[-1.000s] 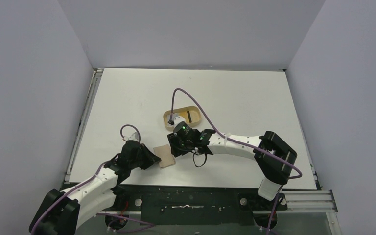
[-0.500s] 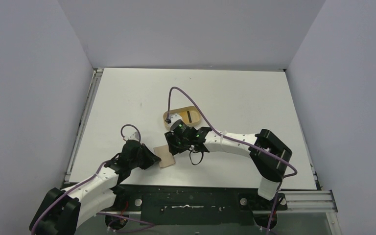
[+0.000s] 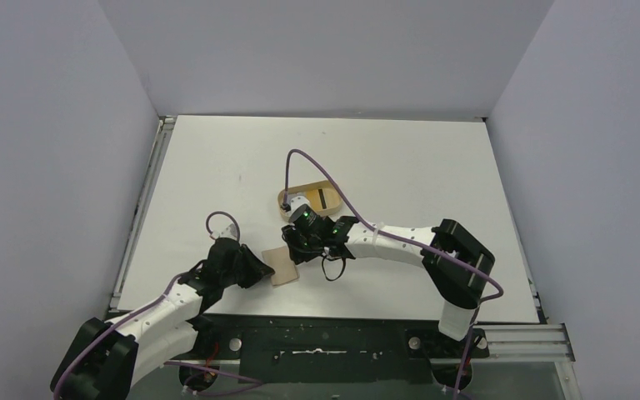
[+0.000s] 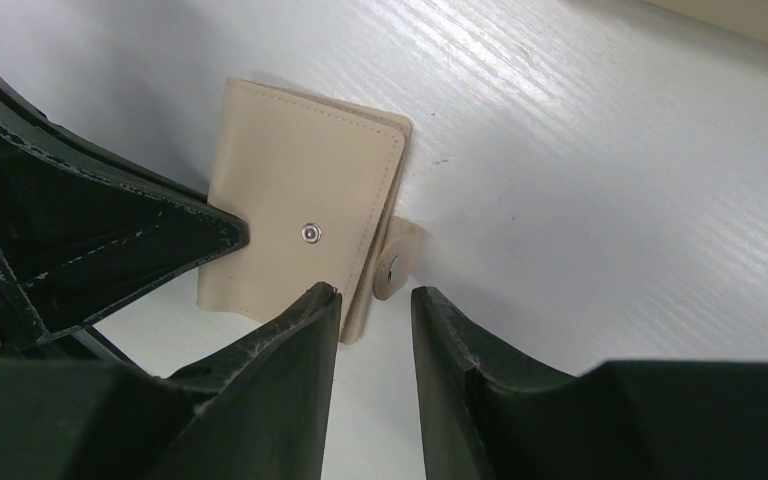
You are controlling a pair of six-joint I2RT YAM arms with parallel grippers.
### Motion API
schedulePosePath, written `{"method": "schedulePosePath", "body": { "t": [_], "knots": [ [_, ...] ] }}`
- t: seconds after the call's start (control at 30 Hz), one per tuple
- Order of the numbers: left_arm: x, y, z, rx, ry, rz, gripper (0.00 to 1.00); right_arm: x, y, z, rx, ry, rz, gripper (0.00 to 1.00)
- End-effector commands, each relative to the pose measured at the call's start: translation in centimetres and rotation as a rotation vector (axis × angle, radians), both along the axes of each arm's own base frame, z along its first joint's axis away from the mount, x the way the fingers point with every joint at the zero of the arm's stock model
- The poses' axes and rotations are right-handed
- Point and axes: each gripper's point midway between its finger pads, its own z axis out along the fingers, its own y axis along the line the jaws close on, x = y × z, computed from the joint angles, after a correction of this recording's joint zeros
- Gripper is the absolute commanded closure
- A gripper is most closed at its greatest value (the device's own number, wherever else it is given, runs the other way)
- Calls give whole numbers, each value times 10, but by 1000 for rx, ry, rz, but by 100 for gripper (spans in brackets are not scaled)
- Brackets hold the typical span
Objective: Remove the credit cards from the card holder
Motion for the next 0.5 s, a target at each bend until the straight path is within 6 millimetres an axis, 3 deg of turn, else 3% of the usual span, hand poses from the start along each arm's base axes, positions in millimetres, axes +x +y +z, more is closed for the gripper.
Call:
{"method": "schedulePosePath", "body": {
  "t": [0.0, 0.47],
  "knots": [
    [0, 1, -1, 18, 8, -11, 100, 10, 16, 21, 59, -59, 0, 67],
    [-1, 1, -1, 15, 9, -10, 100, 12, 19, 19, 78, -59, -10, 76]
  ]
}}
